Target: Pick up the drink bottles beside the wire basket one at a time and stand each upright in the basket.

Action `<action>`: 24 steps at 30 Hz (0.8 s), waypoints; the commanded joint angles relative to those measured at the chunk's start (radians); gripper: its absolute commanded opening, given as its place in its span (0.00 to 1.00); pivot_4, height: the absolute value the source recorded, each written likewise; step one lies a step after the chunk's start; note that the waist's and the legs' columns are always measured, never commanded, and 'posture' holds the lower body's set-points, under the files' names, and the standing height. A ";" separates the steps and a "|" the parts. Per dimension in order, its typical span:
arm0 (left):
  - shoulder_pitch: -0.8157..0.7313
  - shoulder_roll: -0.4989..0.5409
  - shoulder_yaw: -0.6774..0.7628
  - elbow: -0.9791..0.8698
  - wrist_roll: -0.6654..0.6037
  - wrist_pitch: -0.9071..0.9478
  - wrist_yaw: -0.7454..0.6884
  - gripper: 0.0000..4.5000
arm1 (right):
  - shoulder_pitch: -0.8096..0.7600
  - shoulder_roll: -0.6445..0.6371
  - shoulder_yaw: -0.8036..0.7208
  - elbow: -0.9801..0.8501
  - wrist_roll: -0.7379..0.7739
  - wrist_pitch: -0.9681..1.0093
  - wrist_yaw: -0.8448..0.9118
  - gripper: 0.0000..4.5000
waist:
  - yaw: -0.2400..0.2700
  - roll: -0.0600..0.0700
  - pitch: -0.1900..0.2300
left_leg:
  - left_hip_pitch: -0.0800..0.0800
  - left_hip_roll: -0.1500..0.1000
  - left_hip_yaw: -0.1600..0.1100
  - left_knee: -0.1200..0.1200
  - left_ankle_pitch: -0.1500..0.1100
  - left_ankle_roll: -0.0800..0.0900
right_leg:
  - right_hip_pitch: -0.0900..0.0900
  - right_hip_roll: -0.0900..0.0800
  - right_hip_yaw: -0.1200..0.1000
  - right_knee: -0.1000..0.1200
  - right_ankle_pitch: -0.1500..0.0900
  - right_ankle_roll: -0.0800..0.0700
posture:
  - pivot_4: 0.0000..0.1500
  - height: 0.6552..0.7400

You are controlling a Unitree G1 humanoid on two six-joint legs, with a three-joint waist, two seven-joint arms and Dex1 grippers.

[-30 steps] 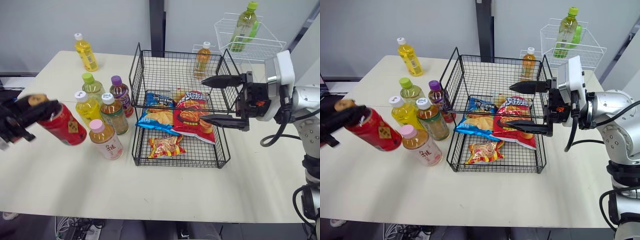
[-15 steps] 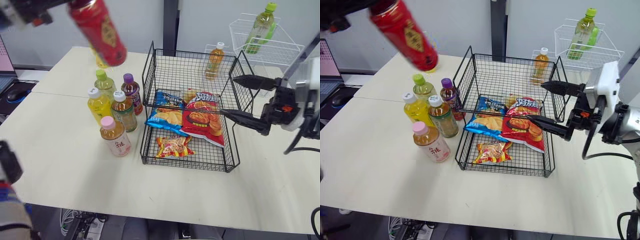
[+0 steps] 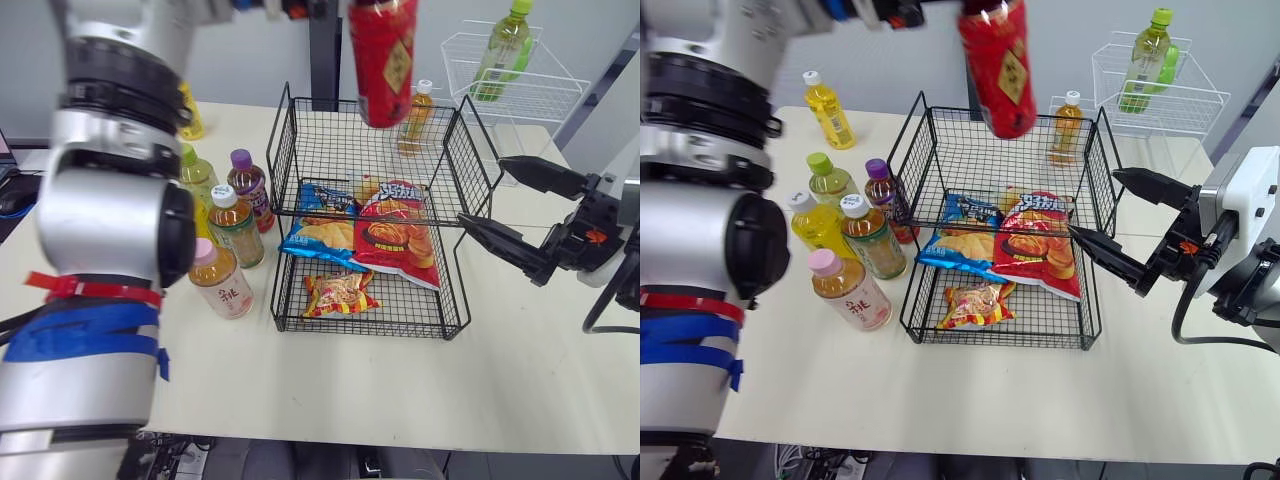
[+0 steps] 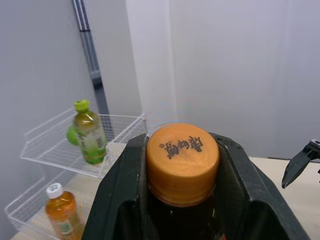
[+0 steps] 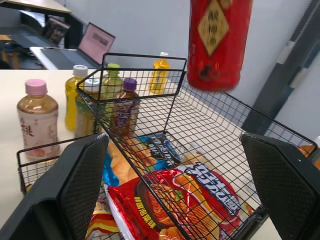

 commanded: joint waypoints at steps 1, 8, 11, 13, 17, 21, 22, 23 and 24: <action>-0.031 -0.075 0.033 0.084 0.063 -0.155 0.068 0.30 | 0.009 0.007 0.001 -0.063 -0.023 -0.020 -0.082 1.00 | -0.001 0.000 0.000 | 0.000 0.000 0.000 0.000 0.000 0.000 | 0.000 0.000 0.000 0.000 0.000 0.000 | 1.00 0.22; -0.018 -0.205 0.070 0.249 0.149 -0.272 0.191 0.30 | -0.015 0.009 0.039 -0.081 -0.009 -0.017 -0.167 1.00 | -0.002 0.002 0.001 | 0.000 -0.001 0.000 0.000 0.000 0.000 | 0.000 -0.001 0.001 0.000 -0.001 0.002 | 1.00 0.22; -0.016 -0.227 0.085 0.275 0.173 -0.295 0.220 0.30 | -0.024 -0.008 0.022 -0.068 0.007 -0.017 -0.165 1.00 | -0.001 0.002 0.001 | -0.001 -0.002 0.000 0.000 0.000 0.000 | 0.000 -0.001 0.001 0.000 -0.001 0.002 | 1.00 0.22; -0.016 -0.241 0.097 0.286 0.187 -0.305 0.233 0.30 | -0.032 -0.020 0.008 -0.056 0.016 -0.017 -0.166 1.00 | -0.001 0.002 0.001 | 0.000 -0.002 0.000 0.000 0.000 0.000 | 0.000 -0.002 0.001 0.000 -0.001 0.003 | 1.00 0.22; -0.031 -0.249 0.137 0.300 0.189 -0.284 0.239 0.30 | -0.042 -0.038 -0.003 -0.041 0.036 -0.012 -0.177 1.00 | 0.000 0.002 0.001 | 0.000 -0.003 0.000 0.000 0.000 0.000 | 0.001 -0.002 0.000 0.000 -0.001 0.003 | 1.00 0.22; -0.050 -0.235 0.150 0.294 0.204 -0.266 0.193 0.65 | -0.060 -0.050 0.008 -0.040 0.052 -0.006 -0.197 1.00 | -0.001 0.002 0.001 | 0.000 -0.003 0.000 0.000 0.000 0.000 | 0.001 -0.002 0.000 0.000 -0.001 0.003 | 1.00 0.22; -0.055 -0.229 0.151 0.291 0.207 -0.262 0.179 0.71 | -0.068 -0.051 0.015 -0.040 0.055 -0.004 -0.205 1.00 | -0.001 0.002 0.001 | 0.000 -0.003 0.000 0.000 0.000 0.000 | 0.001 -0.002 0.000 0.000 -0.001 0.003 | 1.00 0.22; -0.059 -0.221 0.154 0.288 0.209 -0.259 0.170 0.80 | -0.077 -0.053 0.024 -0.040 0.058 -0.003 -0.213 1.00 | -0.001 0.002 0.001 | 0.000 -0.003 0.000 0.000 0.000 0.000 | 0.001 -0.002 0.000 0.000 -0.001 0.003 | 1.00 0.22; -0.062 -0.214 0.157 0.285 0.212 -0.256 0.162 0.87 | -0.084 -0.054 0.032 -0.039 0.060 -0.002 -0.220 1.00 | -0.001 0.002 0.001 | 0.000 -0.003 0.000 0.000 0.000 0.000 | 0.001 -0.002 0.000 0.000 -0.001 0.003 | 1.00 0.22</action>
